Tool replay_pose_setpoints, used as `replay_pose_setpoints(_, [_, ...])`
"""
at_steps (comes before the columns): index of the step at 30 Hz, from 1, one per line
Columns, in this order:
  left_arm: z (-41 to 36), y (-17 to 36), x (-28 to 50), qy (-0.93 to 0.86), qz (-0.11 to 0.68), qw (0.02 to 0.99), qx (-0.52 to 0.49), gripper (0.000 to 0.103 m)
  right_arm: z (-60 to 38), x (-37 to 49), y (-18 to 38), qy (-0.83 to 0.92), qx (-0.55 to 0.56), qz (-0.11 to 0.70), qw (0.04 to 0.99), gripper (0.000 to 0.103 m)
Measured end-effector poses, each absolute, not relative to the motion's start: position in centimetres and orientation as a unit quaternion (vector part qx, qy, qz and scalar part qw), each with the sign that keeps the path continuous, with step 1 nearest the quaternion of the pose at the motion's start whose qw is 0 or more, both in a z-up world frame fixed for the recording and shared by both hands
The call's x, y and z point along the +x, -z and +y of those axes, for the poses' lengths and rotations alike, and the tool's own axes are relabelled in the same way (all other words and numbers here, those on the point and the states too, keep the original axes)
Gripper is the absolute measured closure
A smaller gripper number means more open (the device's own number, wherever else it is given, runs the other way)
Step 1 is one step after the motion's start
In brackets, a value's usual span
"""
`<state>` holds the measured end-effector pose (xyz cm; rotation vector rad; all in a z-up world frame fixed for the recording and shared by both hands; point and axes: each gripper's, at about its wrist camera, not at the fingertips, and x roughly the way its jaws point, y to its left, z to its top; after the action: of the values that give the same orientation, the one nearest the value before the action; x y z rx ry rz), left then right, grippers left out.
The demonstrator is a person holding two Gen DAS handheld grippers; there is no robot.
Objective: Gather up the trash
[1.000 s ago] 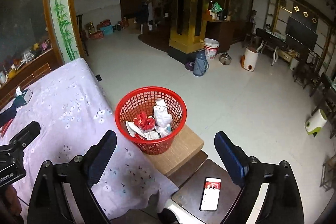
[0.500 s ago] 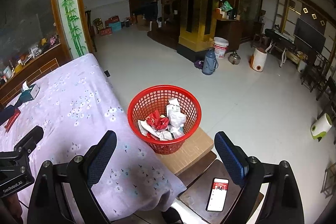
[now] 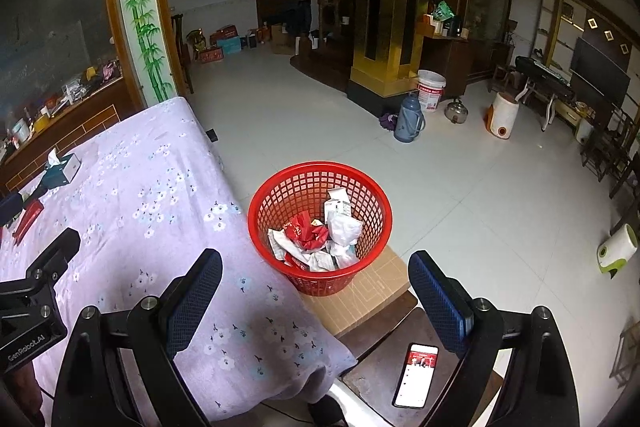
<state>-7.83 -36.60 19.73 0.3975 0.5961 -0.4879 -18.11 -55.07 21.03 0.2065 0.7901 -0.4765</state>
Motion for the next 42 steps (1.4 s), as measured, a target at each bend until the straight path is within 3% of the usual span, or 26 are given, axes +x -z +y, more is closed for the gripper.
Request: replay_pose_setpoints(42, [-36.70, -19.43, -8.21, 0.240, 0.291, 0.908, 0.183, 0.008, -54.80, -18.00, -20.45, 0.233, 0.100, 0.391, 0.885, 0.007])
